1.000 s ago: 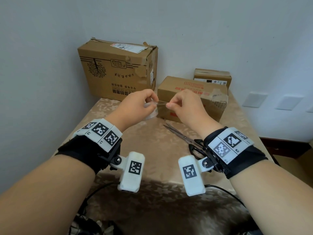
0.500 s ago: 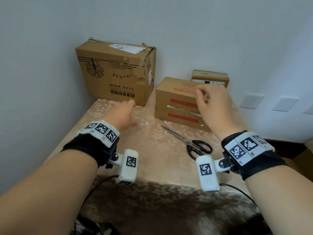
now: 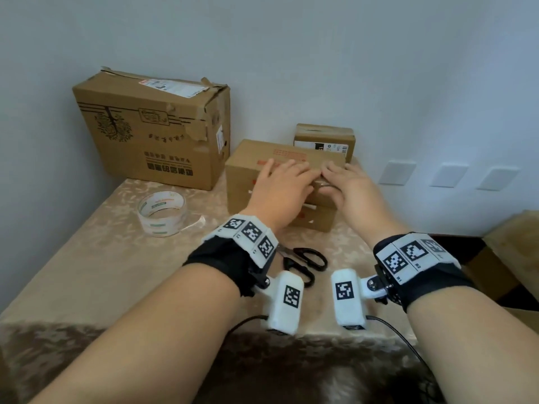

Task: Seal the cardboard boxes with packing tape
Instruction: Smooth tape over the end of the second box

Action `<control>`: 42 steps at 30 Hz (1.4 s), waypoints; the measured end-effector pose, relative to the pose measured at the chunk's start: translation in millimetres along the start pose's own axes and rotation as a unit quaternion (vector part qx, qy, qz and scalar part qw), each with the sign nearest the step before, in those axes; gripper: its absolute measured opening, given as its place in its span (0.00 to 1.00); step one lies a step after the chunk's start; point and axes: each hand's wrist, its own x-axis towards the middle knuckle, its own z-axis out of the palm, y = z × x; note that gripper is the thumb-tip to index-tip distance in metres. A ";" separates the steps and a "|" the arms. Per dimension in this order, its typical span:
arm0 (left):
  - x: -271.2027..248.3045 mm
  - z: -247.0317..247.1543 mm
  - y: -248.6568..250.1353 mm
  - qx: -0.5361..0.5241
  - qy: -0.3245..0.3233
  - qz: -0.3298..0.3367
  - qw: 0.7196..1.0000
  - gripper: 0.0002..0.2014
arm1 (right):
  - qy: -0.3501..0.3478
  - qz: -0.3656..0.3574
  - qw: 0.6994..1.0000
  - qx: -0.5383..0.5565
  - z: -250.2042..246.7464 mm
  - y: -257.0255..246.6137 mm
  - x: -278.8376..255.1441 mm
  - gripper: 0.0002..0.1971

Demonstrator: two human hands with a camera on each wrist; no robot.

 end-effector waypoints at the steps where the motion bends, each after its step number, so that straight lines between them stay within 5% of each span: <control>1: 0.0 1.6 -6.4 -0.006 0.014 -0.016 1.000 0.20 | 0.005 -0.014 1.000 0.018 0.2 2.6 -2.0 0.23; 5: -1.6 -5.9 -28.6 -0.029 0.017 -0.077 0.996 0.21 | 0.041 -0.029 0.996 0.075 2.0 8.8 -8.8 0.21; 7: 1.3 -8.2 -26.7 -0.026 0.009 -0.073 0.997 0.22 | 0.034 -0.032 0.999 -0.002 -3.4 2.1 -9.3 0.27; 13: 0.7 -0.6 -26.8 -0.033 0.032 -0.059 0.997 0.20 | -0.090 0.012 0.982 -0.164 -0.8 -43.6 9.6 0.28; 17: -9.8 -4.0 -44.4 -0.036 0.051 -0.101 0.993 0.20 | -0.071 0.024 0.984 -0.159 -6.1 -28.9 5.3 0.29; 20: -20.7 -11.3 -70.7 -0.089 0.078 -0.184 0.976 0.21 | -0.013 0.040 0.998 -0.053 -5.8 -10.5 1.3 0.28; 22: -28.2 -16.2 -82.0 -0.207 0.086 -0.241 0.944 0.25 | 0.009 0.052 0.993 0.106 -0.5 -3.9 -3.7 0.29; 25: -37.5 -16.0 -83.1 -0.387 0.034 -0.299 0.872 0.28 | -0.026 0.135 0.931 0.338 1.5 -1.6 -15.7 0.35; 27: -39.7 -15.1 -80.2 -0.410 0.033 -0.295 0.862 0.24 | -0.036 0.199 0.916 0.347 0.1 -3.7 -20.1 0.30; 29: -36.9 -20.3 -81.9 -0.453 0.100 -0.288 0.838 0.23 | 0.033 0.238 0.905 0.351 -1.1 -3.2 -15.9 0.29; 32: -32.1 -37.8 -81.5 -0.549 0.174 -0.283 0.767 0.20 | 0.076 0.275 0.873 0.396 -6.1 -1.3 -6.0 0.30; 35: -30.5 -47.0 -79.9 -0.634 0.184 -0.256 0.706 0.24 | 0.069 0.262 0.855 0.443 -11.9 -7.9 -3.7 0.34; 38: -34.5 -46.4 -76.3 -0.623 0.158 -0.215 0.735 0.21 | 0.091 0.243 0.831 0.492 -15.2 -17.0 -4.5 0.41; 42: -36.7 -41.4 -78.5 -0.584 0.200 -0.195 0.762 0.27 | 0.105 0.212 0.852 0.467 -15.3 -19.5 -8.6 0.35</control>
